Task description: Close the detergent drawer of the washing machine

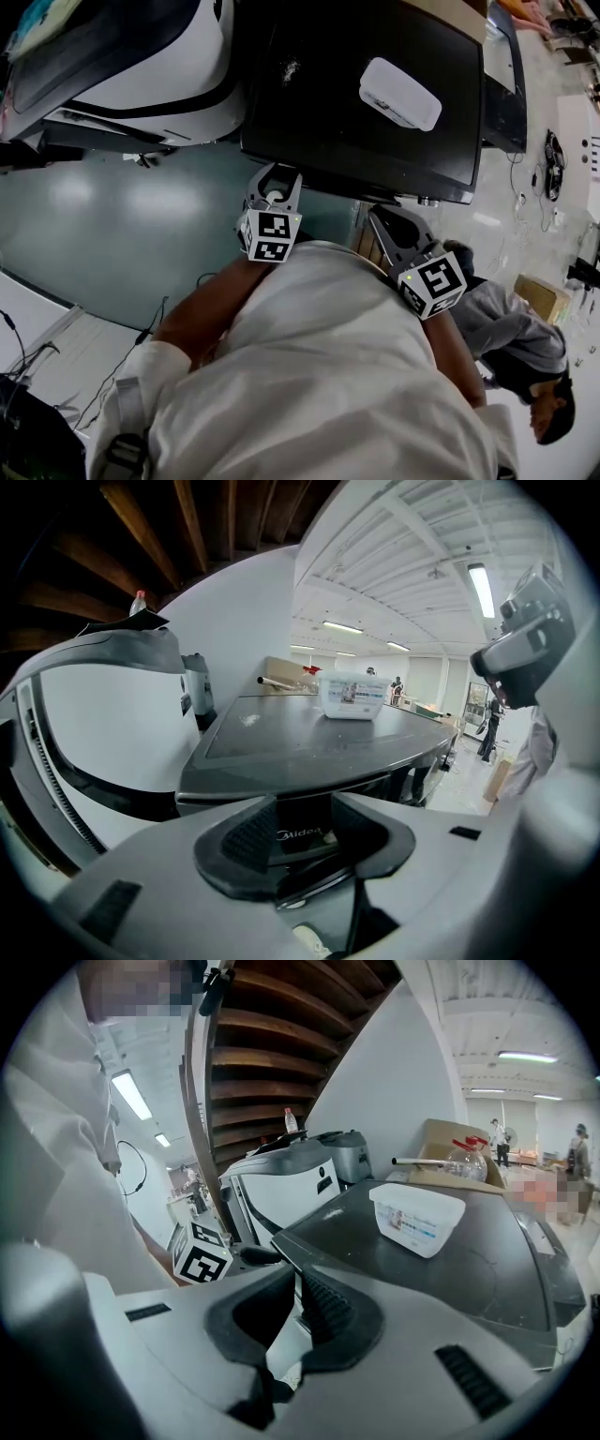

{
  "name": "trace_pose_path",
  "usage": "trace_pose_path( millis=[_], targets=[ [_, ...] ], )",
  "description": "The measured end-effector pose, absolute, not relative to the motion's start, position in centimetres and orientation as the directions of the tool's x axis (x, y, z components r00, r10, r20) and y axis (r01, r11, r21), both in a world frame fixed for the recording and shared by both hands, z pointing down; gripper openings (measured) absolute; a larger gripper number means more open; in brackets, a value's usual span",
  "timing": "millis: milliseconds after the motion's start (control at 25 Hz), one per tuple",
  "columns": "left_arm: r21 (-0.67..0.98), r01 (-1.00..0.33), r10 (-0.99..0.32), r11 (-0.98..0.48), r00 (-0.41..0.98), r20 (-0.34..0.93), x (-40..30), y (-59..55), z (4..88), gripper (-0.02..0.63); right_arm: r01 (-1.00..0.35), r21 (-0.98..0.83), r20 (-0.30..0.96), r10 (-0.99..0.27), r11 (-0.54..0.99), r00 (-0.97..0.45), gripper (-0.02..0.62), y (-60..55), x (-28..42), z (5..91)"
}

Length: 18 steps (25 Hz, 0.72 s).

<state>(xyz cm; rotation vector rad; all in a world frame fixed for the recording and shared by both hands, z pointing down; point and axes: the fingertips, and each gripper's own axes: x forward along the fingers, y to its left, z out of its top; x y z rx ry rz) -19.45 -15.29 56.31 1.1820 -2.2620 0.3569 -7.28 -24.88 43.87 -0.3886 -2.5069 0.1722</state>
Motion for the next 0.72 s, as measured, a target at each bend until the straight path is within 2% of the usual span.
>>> trace_pose_path(
  millis=[240,720],
  targets=[
    [0.017,-0.799,-0.656,0.602,-0.482,0.581,-19.9,-15.2,56.2,0.144,0.26,-0.211,0.534,0.334,0.942,-0.777,0.025,-25.2,-8.2,44.2],
    [0.028,-0.787,-0.642,0.616,-0.482,0.595,-20.4,-15.6,56.4,0.13,0.285,-0.203,0.571,0.35,0.937,-0.742,0.025,-26.3,-8.7,45.2]
  ],
)
